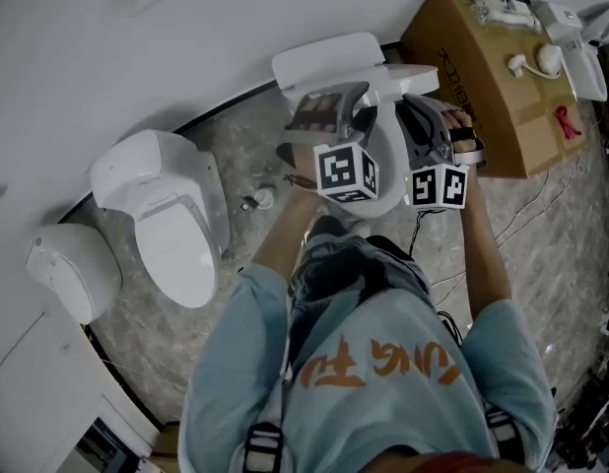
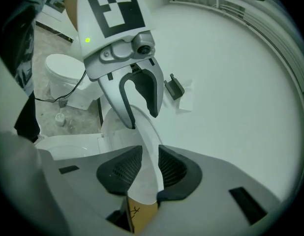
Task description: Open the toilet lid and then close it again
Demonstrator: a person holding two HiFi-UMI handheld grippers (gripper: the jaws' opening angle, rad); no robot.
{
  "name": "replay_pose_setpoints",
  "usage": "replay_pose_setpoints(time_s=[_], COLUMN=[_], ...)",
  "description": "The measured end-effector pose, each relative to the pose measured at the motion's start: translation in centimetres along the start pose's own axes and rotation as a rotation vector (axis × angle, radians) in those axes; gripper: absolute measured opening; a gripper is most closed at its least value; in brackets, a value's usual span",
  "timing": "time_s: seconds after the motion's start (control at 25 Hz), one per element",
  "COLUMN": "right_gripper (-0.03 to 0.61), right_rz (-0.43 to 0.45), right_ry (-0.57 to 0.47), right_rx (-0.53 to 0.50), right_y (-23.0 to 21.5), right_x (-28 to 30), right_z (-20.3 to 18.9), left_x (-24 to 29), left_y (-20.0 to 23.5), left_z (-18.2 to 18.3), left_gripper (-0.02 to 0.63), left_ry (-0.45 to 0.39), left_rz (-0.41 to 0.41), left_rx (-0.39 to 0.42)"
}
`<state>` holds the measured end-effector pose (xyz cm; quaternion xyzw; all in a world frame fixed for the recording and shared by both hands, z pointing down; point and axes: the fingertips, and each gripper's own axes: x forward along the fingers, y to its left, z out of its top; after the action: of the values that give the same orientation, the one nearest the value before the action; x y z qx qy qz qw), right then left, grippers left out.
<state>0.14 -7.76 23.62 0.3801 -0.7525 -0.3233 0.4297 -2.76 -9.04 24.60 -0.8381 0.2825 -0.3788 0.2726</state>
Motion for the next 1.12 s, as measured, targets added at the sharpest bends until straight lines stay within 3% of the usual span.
replay_pose_setpoints(time_s=[0.48, 0.76, 1.12], right_gripper=[0.061, 0.055, 0.054], right_rz=[-0.129, -0.172, -0.147], right_ry=[0.070, 0.092, 0.123], right_rx=[0.032, 0.036, 0.079], right_y=[-7.4, -11.1, -15.0], right_x=[8.9, 14.5, 21.7], right_z=[0.1, 0.4, 0.4], left_x=[3.8, 7.2, 11.9], left_y=[8.3, 13.2, 19.4], left_z=[-1.9, -3.9, -6.9], left_gripper=[0.094, 0.067, 0.058], left_ry=[-0.045, -0.029, -0.007], left_rz=[0.089, 0.166, 0.208], left_rx=[0.054, 0.062, 0.017])
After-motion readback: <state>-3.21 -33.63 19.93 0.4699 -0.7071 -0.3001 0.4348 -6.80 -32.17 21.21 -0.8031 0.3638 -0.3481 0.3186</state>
